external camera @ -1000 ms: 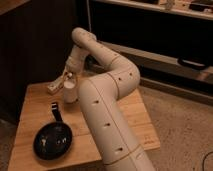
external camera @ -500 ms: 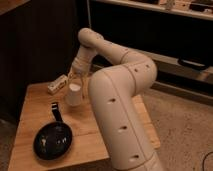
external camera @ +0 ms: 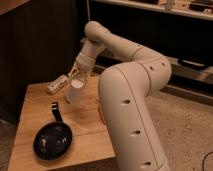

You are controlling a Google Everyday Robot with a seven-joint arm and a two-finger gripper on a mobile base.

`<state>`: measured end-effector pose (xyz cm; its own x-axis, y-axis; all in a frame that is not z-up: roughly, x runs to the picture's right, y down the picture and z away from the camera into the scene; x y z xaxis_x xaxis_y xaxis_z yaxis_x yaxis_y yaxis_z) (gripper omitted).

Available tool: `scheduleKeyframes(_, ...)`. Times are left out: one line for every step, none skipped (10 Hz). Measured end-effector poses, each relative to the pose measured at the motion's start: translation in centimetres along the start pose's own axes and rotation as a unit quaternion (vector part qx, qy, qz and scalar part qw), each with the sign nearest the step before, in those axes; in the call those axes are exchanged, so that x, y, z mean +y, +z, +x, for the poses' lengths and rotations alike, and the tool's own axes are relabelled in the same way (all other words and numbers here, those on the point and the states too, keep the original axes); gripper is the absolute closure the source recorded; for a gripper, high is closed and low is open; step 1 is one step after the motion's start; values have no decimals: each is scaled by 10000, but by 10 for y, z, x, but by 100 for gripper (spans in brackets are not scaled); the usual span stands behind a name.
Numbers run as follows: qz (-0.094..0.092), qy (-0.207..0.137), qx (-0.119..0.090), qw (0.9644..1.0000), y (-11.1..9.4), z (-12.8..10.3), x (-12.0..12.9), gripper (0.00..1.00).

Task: Place the ceramic cup over the eraser

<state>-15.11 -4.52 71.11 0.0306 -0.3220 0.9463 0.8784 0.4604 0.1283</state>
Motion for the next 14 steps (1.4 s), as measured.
scheduleKeyframes(-7,-65,-13,10000,-2,-6,0,100)
scheduleKeyframes(-56,-155,-12,9999,-2,-15,-2,100)
scheduleKeyframes(-141,-208,25,9997,0,-25,-2,100)
scheduleKeyframes(-246,-270,93,9993,3,-34,-3,100)
scheduleKeyframes(-485,-288,267,9980,9,-47,-2,100)
scheduleKeyframes(-551,-287,342,9975,10,-48,-1,100)
scheduleKeyframes(-668,-295,480,9962,13,-52,-1,100)
scheduleKeyframes(-815,-293,666,9940,16,-56,1,100)
scheduleKeyframes(-1051,-295,1153,9873,21,-59,2,100)
scheduleKeyframes(-1219,-301,1564,9797,27,-59,3,100)
scheduleKeyframes(-1366,-324,1938,9710,34,-59,3,100)
scheduleKeyframes(-1505,-330,2358,9595,42,-57,5,100)
scheduleKeyframes(-1554,-322,2565,9534,47,-56,7,100)
scheduleKeyframes(-1570,-315,2663,9505,53,-54,7,100)
